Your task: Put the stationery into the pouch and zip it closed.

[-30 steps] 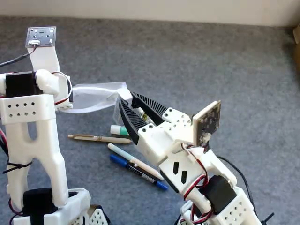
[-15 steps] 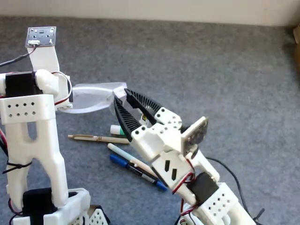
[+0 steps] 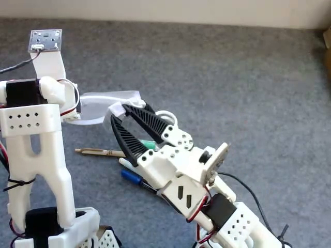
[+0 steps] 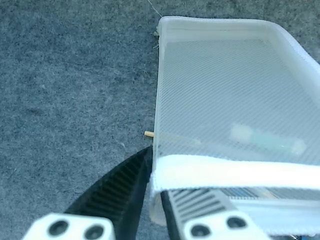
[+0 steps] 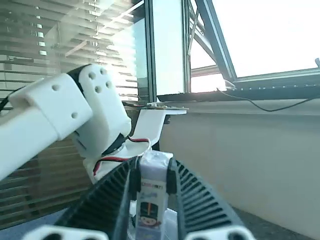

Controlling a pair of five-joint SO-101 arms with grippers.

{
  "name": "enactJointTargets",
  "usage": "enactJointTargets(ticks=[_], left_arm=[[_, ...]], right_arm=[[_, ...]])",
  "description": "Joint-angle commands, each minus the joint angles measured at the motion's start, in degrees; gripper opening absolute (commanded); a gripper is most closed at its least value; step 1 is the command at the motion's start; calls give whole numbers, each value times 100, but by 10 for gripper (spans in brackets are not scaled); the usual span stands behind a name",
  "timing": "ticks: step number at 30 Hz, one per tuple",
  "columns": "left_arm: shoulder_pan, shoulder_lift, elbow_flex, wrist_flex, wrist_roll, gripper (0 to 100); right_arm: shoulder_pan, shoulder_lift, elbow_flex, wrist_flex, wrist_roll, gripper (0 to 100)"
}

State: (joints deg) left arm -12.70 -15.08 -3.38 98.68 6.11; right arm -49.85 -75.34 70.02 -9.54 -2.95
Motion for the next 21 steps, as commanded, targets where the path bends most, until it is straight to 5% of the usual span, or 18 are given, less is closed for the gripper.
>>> enactJointTargets(ticks=[1, 21], left_arm=[[145, 57, -40, -105, 88, 7], [145, 57, -13, -105, 88, 7]], right_arm=[[-66, 207, -110, -470, 466, 5], [-57, 3055, -119, -2853, 897, 5]])
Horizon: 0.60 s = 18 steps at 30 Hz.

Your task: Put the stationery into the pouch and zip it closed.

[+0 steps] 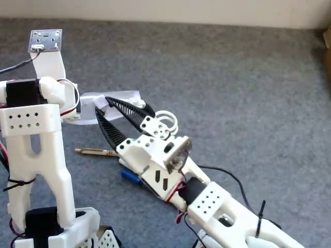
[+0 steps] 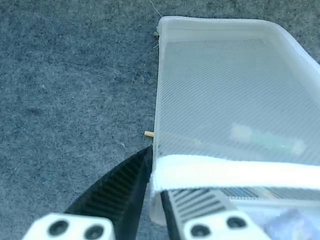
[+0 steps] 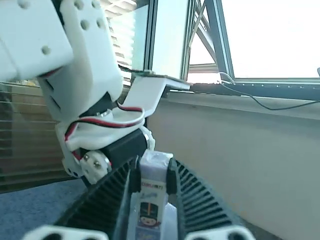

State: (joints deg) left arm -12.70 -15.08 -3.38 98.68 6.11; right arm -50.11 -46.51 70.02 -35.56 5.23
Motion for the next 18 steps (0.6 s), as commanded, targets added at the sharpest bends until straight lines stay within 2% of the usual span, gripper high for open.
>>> enactJointTargets(ticks=[1, 14, 18], left_arm=[[145, 57, -13, -105, 88, 7], [145, 57, 4, -105, 88, 7], [145, 57, 4, -105, 88, 7]], right_arm=[[-31, 277, -119, -303, 79, 5], [-31, 796, -119, -418, 97, 6], [-66, 760, -101, -418, 765, 7]])
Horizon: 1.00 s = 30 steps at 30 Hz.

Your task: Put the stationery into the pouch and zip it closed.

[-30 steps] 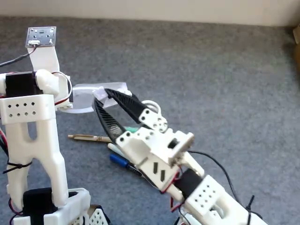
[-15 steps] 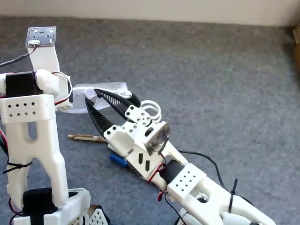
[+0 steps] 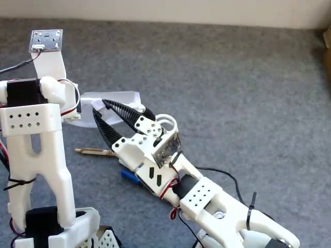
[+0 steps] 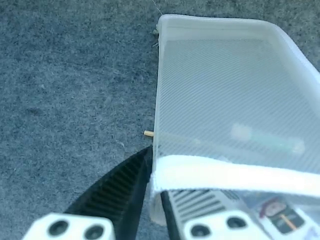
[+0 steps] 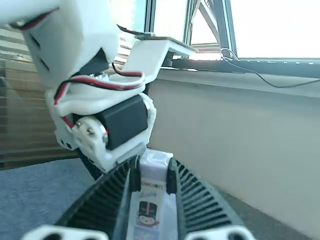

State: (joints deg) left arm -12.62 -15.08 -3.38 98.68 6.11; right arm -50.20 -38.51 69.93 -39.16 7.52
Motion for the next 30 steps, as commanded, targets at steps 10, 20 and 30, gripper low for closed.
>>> enactJointTargets(ticks=[10, 20, 30], left_arm=[[136, 57, 4, -105, 88, 7], [110, 57, 4, -105, 88, 7], [110, 57, 4, -105, 88, 7]], right_arm=[[-321, -48, 22, 321, 914, 109], [-303, -48, 145, 338, 932, 108], [-136, -154, 233, 330, 923, 0]])
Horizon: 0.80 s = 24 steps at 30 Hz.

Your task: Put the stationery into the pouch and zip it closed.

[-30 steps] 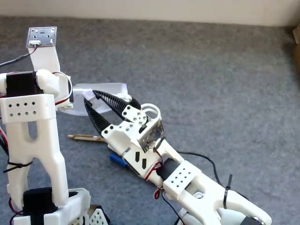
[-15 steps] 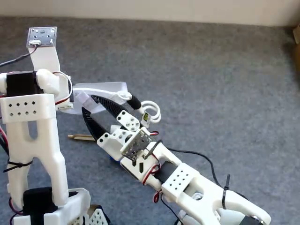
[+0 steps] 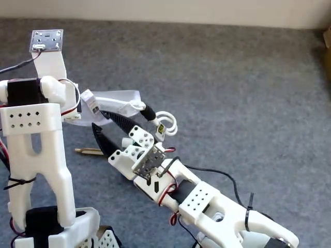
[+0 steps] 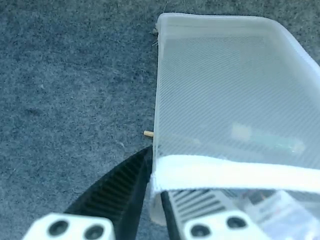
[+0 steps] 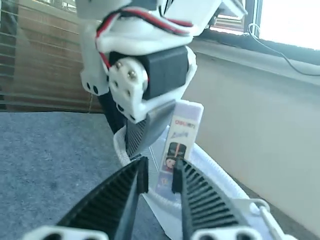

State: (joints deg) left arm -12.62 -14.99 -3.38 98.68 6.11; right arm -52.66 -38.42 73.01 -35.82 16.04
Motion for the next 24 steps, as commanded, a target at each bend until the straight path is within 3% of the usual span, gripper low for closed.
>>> enactJointTargets(ticks=[1, 8, 16, 24], left_arm=[[110, 48, 4, -105, 88, 7], [110, 48, 4, -105, 88, 7], [110, 48, 13, -79, 88, 7], [101, 48, 13, -70, 88, 7]], right_arm=[[101, -251, -66, 31, 62, 7], [92, -286, -92, 796, 53, 3], [136, 936, -1297, 796, 53, 3], [286, 998, -1446, 919, 53, 3]])
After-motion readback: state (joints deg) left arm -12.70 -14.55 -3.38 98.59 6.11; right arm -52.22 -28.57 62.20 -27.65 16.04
